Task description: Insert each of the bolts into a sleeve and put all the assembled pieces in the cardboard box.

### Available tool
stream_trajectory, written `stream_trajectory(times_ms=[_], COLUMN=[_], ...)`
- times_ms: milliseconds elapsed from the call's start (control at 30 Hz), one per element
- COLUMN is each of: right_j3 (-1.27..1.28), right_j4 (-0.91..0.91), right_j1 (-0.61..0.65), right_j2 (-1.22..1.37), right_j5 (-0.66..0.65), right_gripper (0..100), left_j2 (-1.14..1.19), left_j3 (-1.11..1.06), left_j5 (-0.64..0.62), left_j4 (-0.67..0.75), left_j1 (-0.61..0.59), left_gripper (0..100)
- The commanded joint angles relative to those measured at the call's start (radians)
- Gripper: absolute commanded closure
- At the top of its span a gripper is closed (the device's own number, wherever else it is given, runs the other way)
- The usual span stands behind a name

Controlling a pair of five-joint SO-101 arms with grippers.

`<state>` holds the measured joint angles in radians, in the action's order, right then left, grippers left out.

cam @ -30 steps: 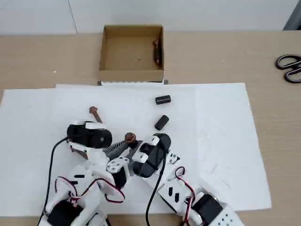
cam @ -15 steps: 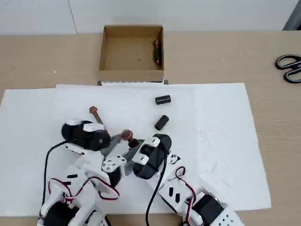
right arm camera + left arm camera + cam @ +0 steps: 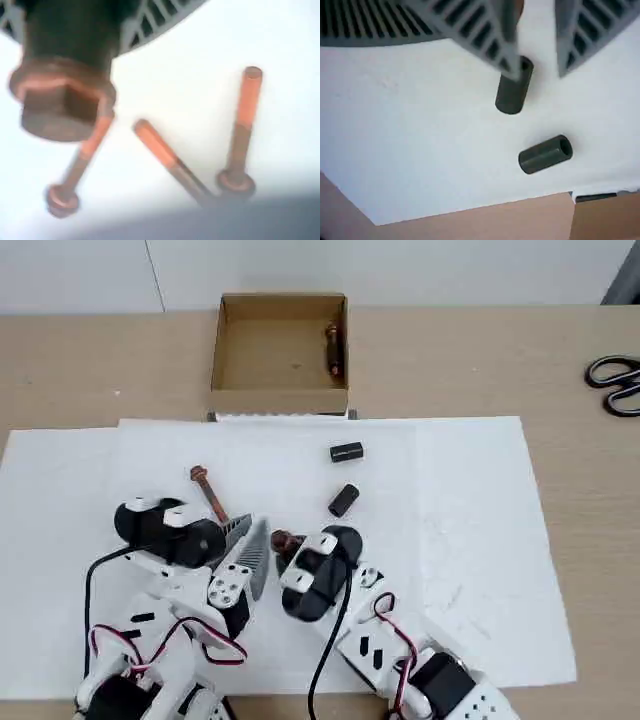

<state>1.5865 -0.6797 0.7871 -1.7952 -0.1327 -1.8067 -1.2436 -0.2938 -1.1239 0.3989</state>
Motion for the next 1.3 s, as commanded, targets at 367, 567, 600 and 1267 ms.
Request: stream_trajectory(times_ms=[367,567,600,1267], right_j3=[-0.186,-0.425,-0.476,-1.475], right_j4=[-0.104,-0.148,-0.137,0.124], right_j1=[-0.450,-0.478,-0.478,-0.475], right_j2=[0.002,0.237,0.311,1.666], right_j5=[0.196,0.210,0.210,-0.046], right_gripper=[99.5,99.5,99.5,99.5], left_j2=[-0.008,-0.011,-0.011,-0.009], left_j3=[-0.334,-0.400,-0.400,-0.400], left_j5=[0.336,0.362,0.362,0.364], left_j4=[0.110,0.109,0.109,0.109], left_j1=[-0.373,-0.399,-0.399,-0.399], left_gripper=[99,99,99,99])
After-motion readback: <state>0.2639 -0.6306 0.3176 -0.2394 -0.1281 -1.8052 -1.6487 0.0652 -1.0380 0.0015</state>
